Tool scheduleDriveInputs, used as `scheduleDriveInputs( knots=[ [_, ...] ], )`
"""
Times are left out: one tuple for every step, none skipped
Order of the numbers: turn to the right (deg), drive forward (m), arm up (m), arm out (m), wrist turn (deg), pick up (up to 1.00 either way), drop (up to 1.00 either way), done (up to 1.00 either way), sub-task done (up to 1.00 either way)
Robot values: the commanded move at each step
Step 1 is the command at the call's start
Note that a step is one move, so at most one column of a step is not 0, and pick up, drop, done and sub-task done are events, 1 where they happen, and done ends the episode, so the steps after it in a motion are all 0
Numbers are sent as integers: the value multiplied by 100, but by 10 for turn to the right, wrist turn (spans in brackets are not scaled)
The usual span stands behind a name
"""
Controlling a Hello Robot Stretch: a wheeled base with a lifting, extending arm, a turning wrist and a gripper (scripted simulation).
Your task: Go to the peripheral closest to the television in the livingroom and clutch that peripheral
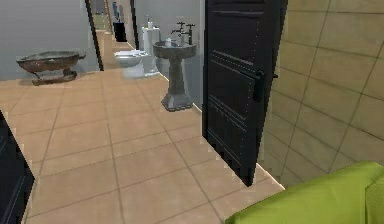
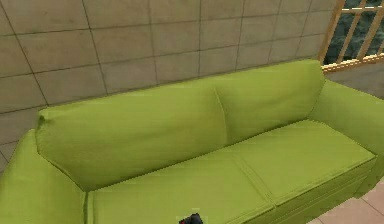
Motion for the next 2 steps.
scheduleDriveInputs(
  knots=[
    [0,0,10,0,0,0,0,0,0],
    [0,0,0,0,0,0,0,100,0]
  ],
)
